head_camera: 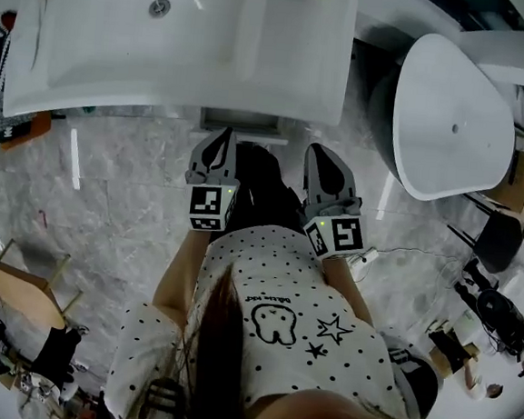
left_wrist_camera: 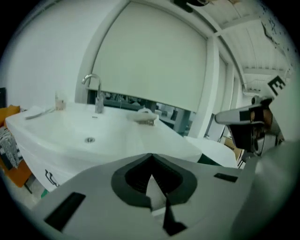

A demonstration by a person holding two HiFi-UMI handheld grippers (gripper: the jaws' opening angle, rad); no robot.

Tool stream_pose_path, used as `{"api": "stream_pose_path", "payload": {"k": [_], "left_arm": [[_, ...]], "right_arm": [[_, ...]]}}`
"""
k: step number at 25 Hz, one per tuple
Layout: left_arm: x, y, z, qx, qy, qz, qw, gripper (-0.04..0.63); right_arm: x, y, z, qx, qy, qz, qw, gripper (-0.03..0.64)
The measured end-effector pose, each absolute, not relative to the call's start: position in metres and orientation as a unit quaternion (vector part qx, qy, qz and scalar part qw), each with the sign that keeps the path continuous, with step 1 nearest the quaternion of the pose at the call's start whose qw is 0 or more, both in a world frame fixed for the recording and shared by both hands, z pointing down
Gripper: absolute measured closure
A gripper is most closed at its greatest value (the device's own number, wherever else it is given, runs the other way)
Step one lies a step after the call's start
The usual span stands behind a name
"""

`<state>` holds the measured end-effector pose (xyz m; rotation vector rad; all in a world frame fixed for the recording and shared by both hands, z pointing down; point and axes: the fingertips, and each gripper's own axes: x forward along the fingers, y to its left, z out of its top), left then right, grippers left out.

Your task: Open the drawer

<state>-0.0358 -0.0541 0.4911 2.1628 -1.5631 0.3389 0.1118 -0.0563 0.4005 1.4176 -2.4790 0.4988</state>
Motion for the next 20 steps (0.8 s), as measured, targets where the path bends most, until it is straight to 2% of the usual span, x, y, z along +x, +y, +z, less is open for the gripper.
{"api": "stream_pose_path", "payload": {"k": [11, 20], "left_arm": [[-0.031, -0.075, 0.332, 0.819, -0.561, 0.045, 0.109, 0.591], [-0.055, -0.057, 0.287, 0.806, -0.58, 0.002, 0.121, 0.591]], "right_arm": [[0.128, -0.075, 0.336, 0.515, -0.847, 0.11, 0.079, 0.603], [0.12, -0.068, 0.296, 0.517, -0.851, 0.084, 0.046, 0.602]]}}
